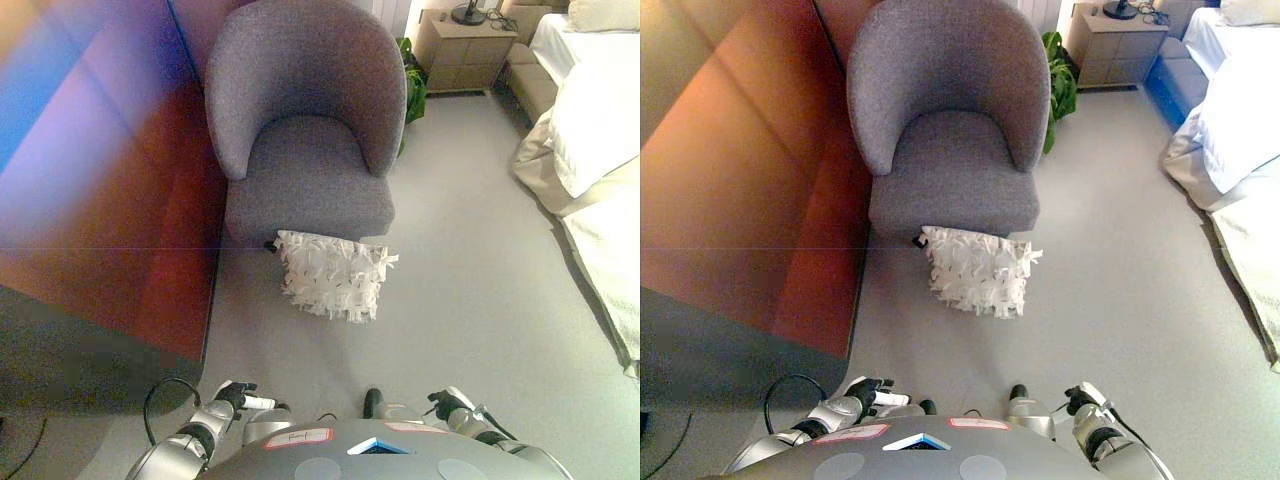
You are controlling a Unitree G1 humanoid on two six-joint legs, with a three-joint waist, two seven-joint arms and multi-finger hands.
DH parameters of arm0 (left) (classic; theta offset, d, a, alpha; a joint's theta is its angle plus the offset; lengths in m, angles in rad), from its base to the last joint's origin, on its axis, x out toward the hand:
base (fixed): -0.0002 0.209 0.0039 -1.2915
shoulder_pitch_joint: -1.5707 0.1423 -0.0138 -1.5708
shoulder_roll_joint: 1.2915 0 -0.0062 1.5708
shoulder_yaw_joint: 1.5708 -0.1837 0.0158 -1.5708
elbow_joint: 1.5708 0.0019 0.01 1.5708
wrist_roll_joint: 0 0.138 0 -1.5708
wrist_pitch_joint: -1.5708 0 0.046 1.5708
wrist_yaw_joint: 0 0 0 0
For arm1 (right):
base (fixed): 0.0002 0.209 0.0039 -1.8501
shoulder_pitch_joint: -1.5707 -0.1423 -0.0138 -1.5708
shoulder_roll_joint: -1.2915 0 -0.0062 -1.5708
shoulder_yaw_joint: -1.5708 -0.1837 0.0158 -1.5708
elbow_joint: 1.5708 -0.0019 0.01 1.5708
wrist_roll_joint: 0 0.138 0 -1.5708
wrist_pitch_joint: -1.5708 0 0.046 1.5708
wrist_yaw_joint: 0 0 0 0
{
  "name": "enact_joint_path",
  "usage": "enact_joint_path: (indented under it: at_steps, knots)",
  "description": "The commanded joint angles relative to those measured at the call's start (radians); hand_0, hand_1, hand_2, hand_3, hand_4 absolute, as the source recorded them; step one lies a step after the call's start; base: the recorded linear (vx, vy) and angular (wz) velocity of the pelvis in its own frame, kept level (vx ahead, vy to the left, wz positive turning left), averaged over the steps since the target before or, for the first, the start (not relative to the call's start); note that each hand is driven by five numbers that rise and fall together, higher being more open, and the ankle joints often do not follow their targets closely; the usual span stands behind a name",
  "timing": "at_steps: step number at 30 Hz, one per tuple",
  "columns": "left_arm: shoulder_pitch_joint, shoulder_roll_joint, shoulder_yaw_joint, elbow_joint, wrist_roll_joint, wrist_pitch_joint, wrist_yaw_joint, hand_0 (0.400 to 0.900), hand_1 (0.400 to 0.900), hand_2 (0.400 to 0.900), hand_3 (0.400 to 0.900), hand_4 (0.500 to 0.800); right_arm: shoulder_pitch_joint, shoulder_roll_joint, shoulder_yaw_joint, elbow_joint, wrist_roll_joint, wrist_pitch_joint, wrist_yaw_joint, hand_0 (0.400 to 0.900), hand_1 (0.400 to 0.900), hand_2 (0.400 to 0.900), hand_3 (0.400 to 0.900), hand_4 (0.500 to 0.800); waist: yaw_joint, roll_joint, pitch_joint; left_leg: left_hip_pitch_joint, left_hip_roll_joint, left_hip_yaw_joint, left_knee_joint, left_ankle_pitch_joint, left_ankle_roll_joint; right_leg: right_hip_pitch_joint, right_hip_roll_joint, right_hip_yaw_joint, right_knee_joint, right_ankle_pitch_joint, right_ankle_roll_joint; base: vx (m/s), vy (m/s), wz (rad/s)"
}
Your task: Pick up the pillow and put it on the sofa.
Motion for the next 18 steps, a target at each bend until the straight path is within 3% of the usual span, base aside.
enact_joint_path:
  at_steps: [1, 13, 16, 18]
  knots:
    - [-0.05, -0.009, -0.006, 0.043, 0.021, -0.008, 0.013, 0.9, 0.9, 0.9, 0.9, 0.8, -0.094, -0.013, 0.045, 0.025, -0.002, 0.004, -0.008, 0.9, 0.9, 0.9, 0.9, 0.8, -0.016, -0.012, 0.03, -0.028, -0.054, -0.017, -0.006, -0.068, 0.034, 0.028, 0.028, 0.039, 0.026, -0.091, 0.035, 0.0, 0.0, 0.0]
    - [-0.063, 0.007, -0.007, 0.036, 0.011, -0.019, 0.065, 0.9, 0.9, 0.9, 0.9, 0.8, -0.105, -0.01, 0.043, 0.023, 0.071, -0.007, 0.014, 0.9, 0.9, 0.9, 0.9, 0.8, -0.026, -0.009, 0.056, -0.035, -0.032, -0.04, 0.016, -0.062, 0.035, -0.006, 0.066, 0.074, 0.123, -0.157, -0.003, 0.04, -0.075, 0.03]
    - [-0.074, 0.008, 0.005, 0.024, -0.007, -0.047, 0.104, 0.9, 0.9, 0.9, 0.9, 0.8, -0.111, -0.023, 0.032, 0.026, 0.092, -0.008, 0.013, 0.9, 0.9, 0.9, 0.9, 0.8, -0.038, -0.038, 0.072, -0.096, -0.017, -0.033, 0.213, -0.119, 0.028, -0.035, 0.059, 0.1, 0.153, -0.159, -0.031, 0.05, -0.14, 0.0]
    - [-0.074, 0.006, 0.028, 0.014, -0.051, -0.078, 0.139, 0.9, 0.9, 0.9, 0.9, 0.8, -0.109, -0.037, 0.032, 0.014, 0.095, -0.002, 0.027, 0.9, 0.9, 0.9, 0.9, 0.8, -0.025, -0.064, 0.103, -0.219, -0.009, -0.043, 0.458, -0.067, 0.028, -0.046, 0.049, 0.109, 0.175, -0.152, -0.058, 0.11, -0.177, -0.4]
